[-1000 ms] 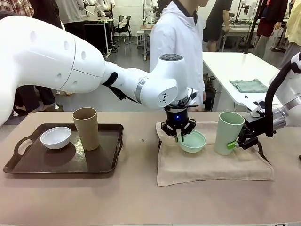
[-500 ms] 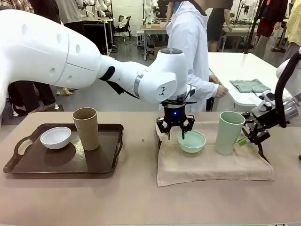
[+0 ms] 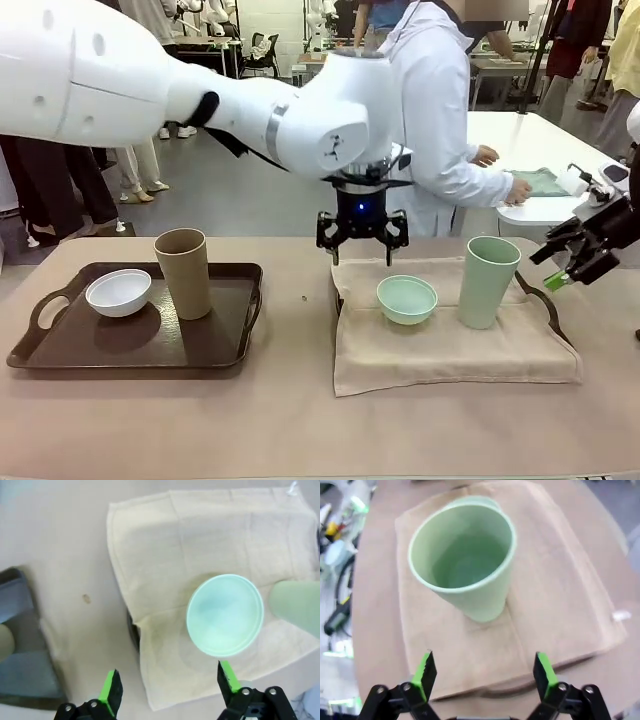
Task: Set up a tray with a mat and arrange the tableware.
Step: Place the Picnic Bowl and Reusable plastic cup back onto the Handle tray in front of the human's position.
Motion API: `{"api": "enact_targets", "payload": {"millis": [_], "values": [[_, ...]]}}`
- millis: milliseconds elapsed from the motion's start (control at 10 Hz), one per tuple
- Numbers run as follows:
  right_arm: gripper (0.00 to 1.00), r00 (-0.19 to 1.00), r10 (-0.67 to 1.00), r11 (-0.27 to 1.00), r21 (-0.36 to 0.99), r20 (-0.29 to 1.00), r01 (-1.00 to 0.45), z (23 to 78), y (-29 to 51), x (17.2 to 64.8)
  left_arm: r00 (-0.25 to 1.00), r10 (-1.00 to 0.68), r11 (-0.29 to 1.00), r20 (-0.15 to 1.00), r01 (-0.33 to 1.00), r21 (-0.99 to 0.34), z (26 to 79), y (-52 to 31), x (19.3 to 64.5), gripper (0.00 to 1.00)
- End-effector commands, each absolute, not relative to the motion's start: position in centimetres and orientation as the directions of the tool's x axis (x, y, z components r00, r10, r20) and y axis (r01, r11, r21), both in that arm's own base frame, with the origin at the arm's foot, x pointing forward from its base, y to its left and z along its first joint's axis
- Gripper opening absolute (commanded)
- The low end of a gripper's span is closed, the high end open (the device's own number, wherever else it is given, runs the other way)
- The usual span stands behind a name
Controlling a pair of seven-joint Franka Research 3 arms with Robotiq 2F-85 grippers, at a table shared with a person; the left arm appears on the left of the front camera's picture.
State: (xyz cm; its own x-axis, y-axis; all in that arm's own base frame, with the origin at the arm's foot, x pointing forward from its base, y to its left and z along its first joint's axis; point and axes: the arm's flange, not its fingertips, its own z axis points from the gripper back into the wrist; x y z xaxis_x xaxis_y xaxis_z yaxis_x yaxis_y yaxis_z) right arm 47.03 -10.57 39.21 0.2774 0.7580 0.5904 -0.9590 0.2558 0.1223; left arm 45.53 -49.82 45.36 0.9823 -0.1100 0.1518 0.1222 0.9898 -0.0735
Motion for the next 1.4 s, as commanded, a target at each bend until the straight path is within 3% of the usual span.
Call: {"api": "enact_targets", "payload": {"millis": [0, 300, 600, 900, 1000, 1300], "values": [[1.00, 0.478, 0.753, 0.433, 0.207, 0.452, -0.877, 43.5, -8.3, 45.2, 0.970, -0.153, 0.986, 0.190, 0.163, -0.039, 48.0, -47.0, 43.8, 1.00], [1.00, 0.677, 0.688, 0.654, 0.182, 0.261, -0.734, 48.5, -5.2, 44.1, 0.959, -0.197, 0.980, 0.206, 0.200, 0.002, 52.5, -44.0, 42.8, 1.00], [1.00, 0.769, 0.637, 0.768, 0.042, 0.051, -0.639, 53.7, -1.9, 41.9, 0.946, -0.224, 0.974, 0.234, 0.216, 0.060, 56.9, -41.5, 41.7, 1.00], [1.00, 0.826, 0.563, 0.819, -0.151, 0.024, -0.553, 56.7, 1.1, 39.9, 0.939, -0.225, 0.974, 0.262, 0.214, 0.071, 59.9, -40.0, 40.6, 1.00], [1.00, 0.800, 0.598, 0.802, -0.056, 0.056, -0.595, 55.7, -1.0, 40.6, 0.949, -0.208, 0.978, 0.239, 0.202, 0.050, 59.2, -41.3, 41.4, 1.00], [1.00, 0.800, 0.598, 0.802, -0.056, 0.056, -0.595, 55.7, -1.0, 40.6, 0.949, -0.208, 0.978, 0.239, 0.202, 0.050, 59.2, -41.3, 41.4, 1.00]]}}
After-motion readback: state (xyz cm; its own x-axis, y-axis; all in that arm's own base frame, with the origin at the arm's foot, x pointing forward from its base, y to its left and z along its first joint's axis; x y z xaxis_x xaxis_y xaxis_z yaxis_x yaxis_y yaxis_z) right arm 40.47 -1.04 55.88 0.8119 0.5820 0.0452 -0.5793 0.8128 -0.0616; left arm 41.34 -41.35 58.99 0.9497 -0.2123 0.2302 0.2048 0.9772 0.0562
